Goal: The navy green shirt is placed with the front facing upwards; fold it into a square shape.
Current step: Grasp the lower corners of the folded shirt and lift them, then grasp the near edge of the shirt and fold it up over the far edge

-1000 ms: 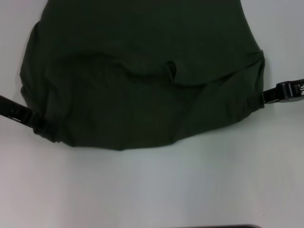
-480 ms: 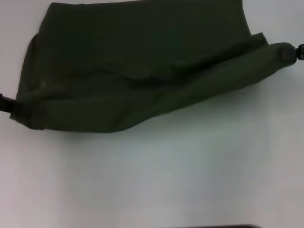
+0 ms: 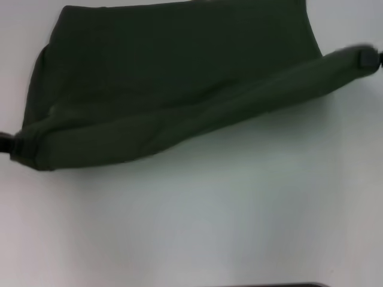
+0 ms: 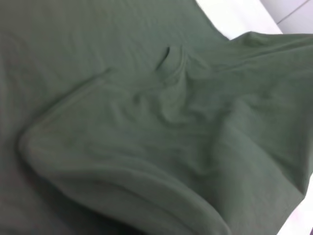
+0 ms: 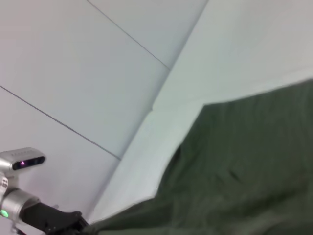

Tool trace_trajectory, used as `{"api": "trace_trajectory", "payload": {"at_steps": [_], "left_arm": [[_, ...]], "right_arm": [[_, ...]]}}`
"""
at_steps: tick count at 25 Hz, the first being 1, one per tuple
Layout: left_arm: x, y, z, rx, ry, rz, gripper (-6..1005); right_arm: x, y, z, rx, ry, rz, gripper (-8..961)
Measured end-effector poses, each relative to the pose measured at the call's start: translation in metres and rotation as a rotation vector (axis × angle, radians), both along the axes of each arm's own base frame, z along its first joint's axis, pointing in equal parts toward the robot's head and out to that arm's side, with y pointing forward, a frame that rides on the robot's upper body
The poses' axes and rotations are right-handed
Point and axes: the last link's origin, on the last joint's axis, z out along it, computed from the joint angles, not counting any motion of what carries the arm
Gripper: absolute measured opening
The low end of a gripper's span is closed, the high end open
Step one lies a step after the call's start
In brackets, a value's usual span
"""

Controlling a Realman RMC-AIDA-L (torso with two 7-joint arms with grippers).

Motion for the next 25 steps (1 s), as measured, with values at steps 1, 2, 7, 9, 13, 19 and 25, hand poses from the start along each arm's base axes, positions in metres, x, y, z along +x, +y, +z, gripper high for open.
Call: {"api": "trace_trajectory", "payload": {"at_steps": [1,2,7,9,13,19,25], "left_arm": [[-0.004,-0.001,-0.003,-0.009,0.006,0.012,50],[-0.009,-0.003,-0.008,-0.028,0.017,0.031,50],[-0.022,-0.013,-0.015,-0.039,0.028,0.076,50],[-0.024,-0.014,-0.013,-0.025,0.019,0.087,50],[-0.025,-0.016,-0.015,-0.026,0.007,0.098,49],[-0.032,-0.018,-0.028,-0.008,-0.013,0.140,49],[-0.030,-0.014,-0.028,-0.004,-0.032,0.132,49]], "right_arm": [[0.004,-0.002,-0.006,-0.018,-0.009,-0.015,44],[0.008,-0.005,-0.012,-0.043,-0.017,-0.028,44],[0.023,-0.021,-0.038,-0.133,-0.047,-0.073,43],[0.026,-0.022,-0.039,-0.137,-0.055,-0.083,43],[0.036,-0.025,-0.050,-0.162,-0.112,-0.133,43],[0.041,-0.027,-0.063,-0.185,-0.129,-0.144,43],[0.029,-0.021,-0.052,-0.151,-0.047,-0.078,43]]}}
